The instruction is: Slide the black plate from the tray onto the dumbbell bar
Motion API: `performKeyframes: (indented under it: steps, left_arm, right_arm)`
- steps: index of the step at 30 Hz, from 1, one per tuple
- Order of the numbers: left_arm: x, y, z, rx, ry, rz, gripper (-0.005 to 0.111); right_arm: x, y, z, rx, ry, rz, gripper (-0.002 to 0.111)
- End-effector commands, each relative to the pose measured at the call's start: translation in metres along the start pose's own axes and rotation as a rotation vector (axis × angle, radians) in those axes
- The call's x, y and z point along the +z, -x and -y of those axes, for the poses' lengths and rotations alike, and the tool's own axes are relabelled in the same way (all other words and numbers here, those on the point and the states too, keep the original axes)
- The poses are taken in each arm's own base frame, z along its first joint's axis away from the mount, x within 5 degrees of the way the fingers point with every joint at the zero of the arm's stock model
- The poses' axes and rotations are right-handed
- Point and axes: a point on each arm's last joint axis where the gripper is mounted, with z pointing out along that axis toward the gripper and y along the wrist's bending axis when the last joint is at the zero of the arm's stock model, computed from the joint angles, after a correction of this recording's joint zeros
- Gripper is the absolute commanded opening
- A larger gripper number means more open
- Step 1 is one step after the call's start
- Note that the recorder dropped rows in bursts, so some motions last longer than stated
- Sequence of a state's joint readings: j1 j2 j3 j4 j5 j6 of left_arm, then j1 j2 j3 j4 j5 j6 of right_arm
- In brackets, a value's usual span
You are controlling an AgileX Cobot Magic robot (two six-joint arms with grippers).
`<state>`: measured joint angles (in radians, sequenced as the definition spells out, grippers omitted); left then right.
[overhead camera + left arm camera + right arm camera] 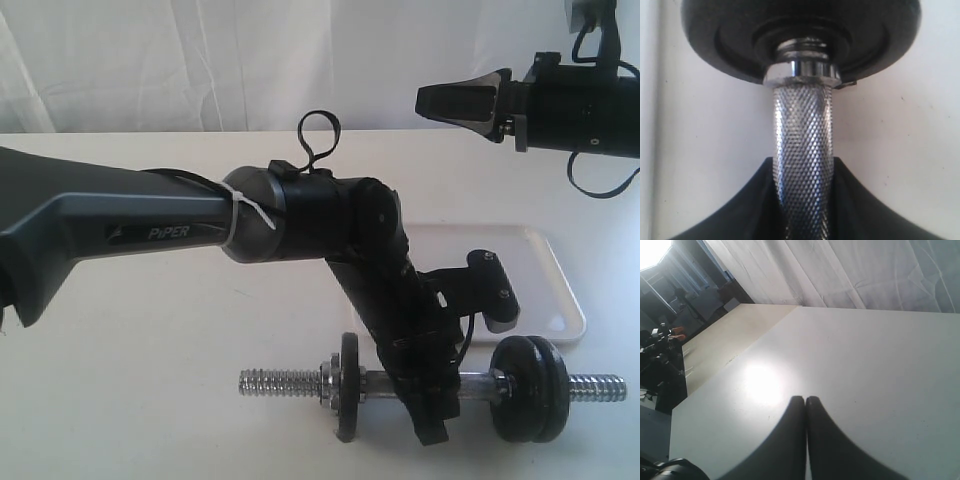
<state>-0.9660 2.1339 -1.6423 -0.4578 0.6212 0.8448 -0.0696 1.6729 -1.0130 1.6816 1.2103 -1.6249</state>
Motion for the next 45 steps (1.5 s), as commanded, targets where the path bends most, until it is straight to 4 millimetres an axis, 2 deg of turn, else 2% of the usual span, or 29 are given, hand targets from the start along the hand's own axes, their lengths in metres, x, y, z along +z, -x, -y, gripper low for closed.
performKeyframes:
  steps: [1,9,32,40,45]
  left_arm:
    - [-0.039,0.023,0.007,-0.04,0.028,0.11,0.0]
    - [-0.039,0.024,0.007,-0.081,0.03,0.113,0.0]
    - [-0.039,0.02,0.005,-0.037,0.048,0.076,0.0]
    - [-0.025,0.015,0.003,-0.049,0.029,0.049,0.0]
    - [-0.023,0.014,0.003,-0.051,0.023,0.043,0.001]
  right_arm:
    - [-0.002,0.003,-0.002,-0.025,0.006,0.014,0.0]
    - [-0.002,0.003,-0.002,-0.025,0.006,0.014,0.0]
    - [-0.002,0.003,-0.002,-0.025,0.006,0.014,0.0]
    - [-0.002,0.003,-0.002,-0.025,0.006,0.014,0.0]
    - [-0.002,0.003,-0.002,-0.025,0.006,0.014,0.0]
